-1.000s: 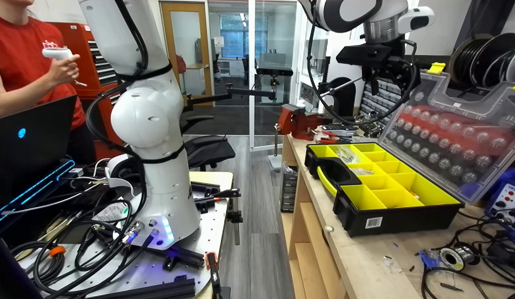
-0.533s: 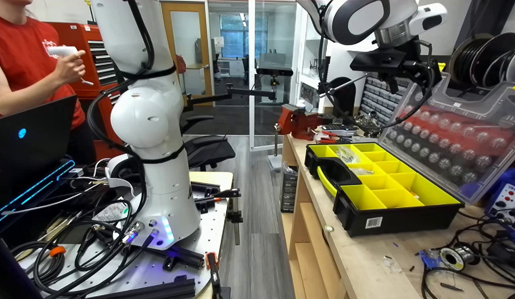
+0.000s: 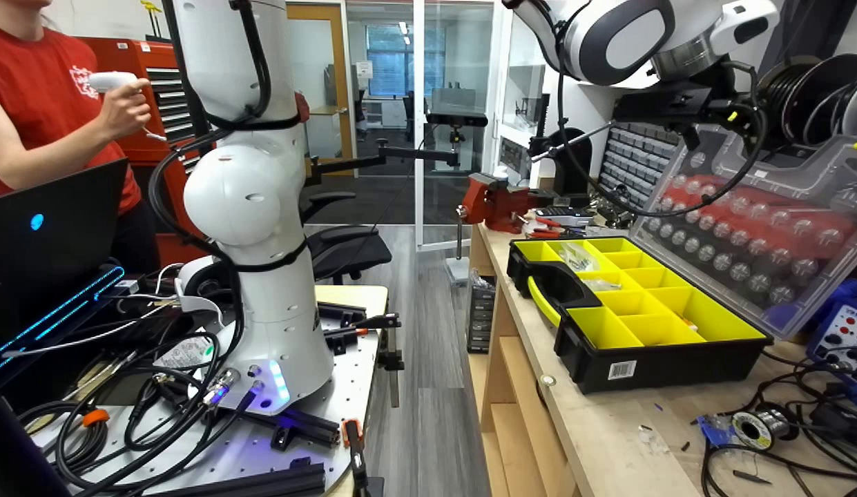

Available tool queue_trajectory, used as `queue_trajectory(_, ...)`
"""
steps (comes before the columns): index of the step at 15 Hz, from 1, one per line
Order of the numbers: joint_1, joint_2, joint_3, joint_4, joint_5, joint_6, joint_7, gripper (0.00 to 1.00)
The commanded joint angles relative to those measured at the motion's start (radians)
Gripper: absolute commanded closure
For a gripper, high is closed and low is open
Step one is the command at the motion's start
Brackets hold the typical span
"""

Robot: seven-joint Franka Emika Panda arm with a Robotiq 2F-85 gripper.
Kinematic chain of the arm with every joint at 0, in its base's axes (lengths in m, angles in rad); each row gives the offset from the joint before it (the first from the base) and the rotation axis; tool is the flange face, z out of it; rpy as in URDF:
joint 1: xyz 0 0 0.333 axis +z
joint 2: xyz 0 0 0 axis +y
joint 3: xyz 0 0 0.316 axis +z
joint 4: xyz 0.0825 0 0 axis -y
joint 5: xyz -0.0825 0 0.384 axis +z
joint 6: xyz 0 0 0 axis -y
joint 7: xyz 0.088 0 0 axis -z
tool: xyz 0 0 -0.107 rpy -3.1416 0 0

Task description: Close the lid on the black and yellow case

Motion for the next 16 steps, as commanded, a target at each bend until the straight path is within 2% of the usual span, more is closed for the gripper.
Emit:
queue_trajectory(1, -0.004, 0.079, -0.026, 0.096, -0.071, 0.036, 0.055, 0.0)
queue_trajectory(2, -0.001, 0.098, -0.037, 0.121, -0.088, 0.038, 0.069, 0.0)
queue_trajectory(3, -0.051, 0.117, 0.006, 0.147, -0.124, 0.037, 0.103, 0.0)
queue_trajectory(7, -0.068, 0.172, 0.004, 0.228, -0.201, 0.031, 0.18, 0.0)
queue_trajectory(9, -0.069, 0.191, 0.0, 0.257, -0.231, 0.032, 0.211, 0.0)
queue_trajectory(10, -0.031, 0.199, -0.041, 0.269, -0.232, 0.034, 0.22, 0.0)
queue_trajectory(16, -0.014, 0.261, -0.074, 0.365, -0.262, 0.034, 0.264, 0.0)
